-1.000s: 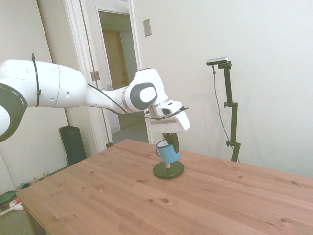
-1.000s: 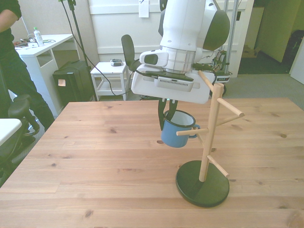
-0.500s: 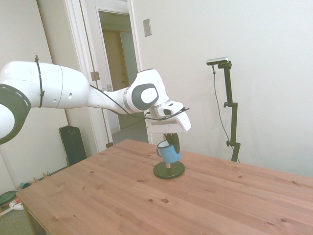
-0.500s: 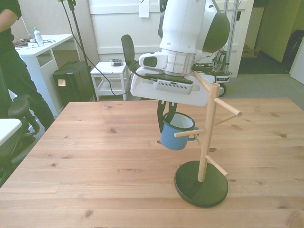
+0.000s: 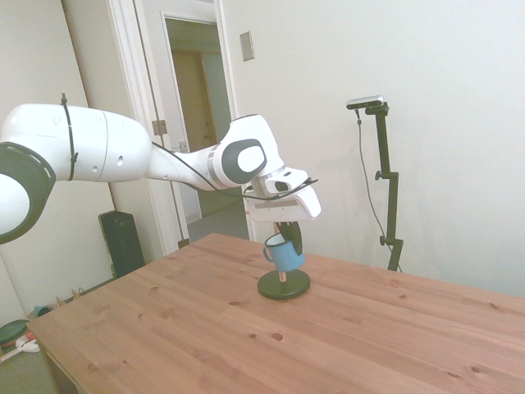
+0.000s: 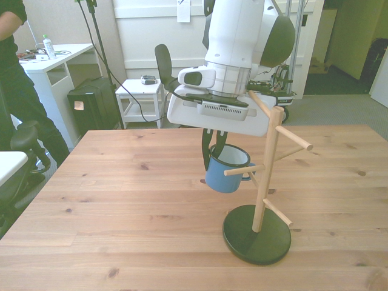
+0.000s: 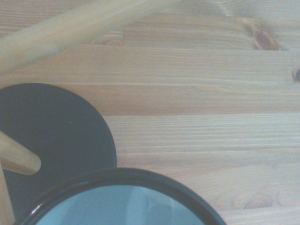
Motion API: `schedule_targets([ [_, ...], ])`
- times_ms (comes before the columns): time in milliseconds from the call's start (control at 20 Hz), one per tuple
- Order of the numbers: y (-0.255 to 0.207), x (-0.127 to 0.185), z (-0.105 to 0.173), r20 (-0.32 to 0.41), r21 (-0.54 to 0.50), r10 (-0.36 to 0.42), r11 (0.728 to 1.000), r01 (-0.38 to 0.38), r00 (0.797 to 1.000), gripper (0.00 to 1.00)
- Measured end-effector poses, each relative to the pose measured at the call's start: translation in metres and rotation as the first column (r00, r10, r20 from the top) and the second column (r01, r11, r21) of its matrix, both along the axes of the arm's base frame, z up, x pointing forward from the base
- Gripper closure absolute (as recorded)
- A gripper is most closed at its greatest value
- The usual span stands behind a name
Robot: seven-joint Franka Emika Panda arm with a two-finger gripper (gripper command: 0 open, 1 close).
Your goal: Hang the mug
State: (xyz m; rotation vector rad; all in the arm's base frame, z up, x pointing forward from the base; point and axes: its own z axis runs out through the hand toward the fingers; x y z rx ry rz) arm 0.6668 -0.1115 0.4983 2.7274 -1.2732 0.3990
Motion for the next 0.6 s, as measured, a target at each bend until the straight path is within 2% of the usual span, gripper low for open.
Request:
schedule_targets([
  [600,0.011,0.019,-0.002,-0.006,-0.008,0.015,1.000,-0.015,1.000,1.00],
])
